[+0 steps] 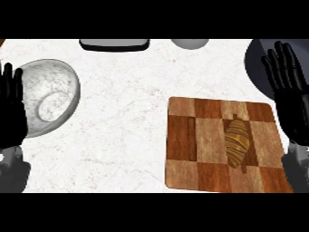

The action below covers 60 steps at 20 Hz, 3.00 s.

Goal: Pick the croissant from the cutting board and place it in the pot

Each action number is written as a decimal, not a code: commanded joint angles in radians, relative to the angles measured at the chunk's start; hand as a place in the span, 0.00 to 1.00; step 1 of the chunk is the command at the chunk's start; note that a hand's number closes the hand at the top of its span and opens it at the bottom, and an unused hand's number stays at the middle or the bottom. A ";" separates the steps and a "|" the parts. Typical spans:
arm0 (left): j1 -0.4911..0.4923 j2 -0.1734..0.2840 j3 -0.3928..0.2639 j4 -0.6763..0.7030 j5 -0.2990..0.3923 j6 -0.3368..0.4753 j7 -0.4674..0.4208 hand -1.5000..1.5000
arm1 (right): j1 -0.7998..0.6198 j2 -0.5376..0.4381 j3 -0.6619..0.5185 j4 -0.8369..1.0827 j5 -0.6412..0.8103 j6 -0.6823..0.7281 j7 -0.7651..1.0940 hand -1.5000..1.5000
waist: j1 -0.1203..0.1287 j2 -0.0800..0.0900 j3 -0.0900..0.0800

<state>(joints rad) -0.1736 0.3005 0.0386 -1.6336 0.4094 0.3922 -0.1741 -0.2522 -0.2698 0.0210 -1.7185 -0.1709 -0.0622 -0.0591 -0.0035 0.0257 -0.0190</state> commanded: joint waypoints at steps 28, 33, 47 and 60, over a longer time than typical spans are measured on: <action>0.036 0.110 -0.113 0.013 -0.129 -0.096 0.298 0.50 | 0.052 -0.500 -0.006 0.347 0.308 0.456 -0.217 0.00 | 0.007 -0.031 0.016; -0.042 0.101 -0.101 0.028 -0.136 -0.067 0.360 0.50 | -0.003 -0.470 0.140 0.208 0.407 0.498 0.017 0.00 | 0.007 -0.029 0.017; -0.044 0.038 -0.040 0.032 -0.209 -0.135 0.370 0.50 | 0.098 -0.298 0.138 0.052 0.511 0.614 0.229 0.00 | 0.000 -0.027 0.019; 0.019 0.000 0.016 -0.014 -0.247 -0.211 0.368 0.50 | 0.090 -0.170 0.136 0.180 0.732 0.562 0.178 0.00 | 0.004 -0.026 0.019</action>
<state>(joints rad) -0.1859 0.3014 0.0247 -1.6288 0.1731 0.2201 0.1981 -0.1875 -0.4684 0.1760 -1.5288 0.5256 0.4908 0.1465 0.0010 -0.0001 0.0001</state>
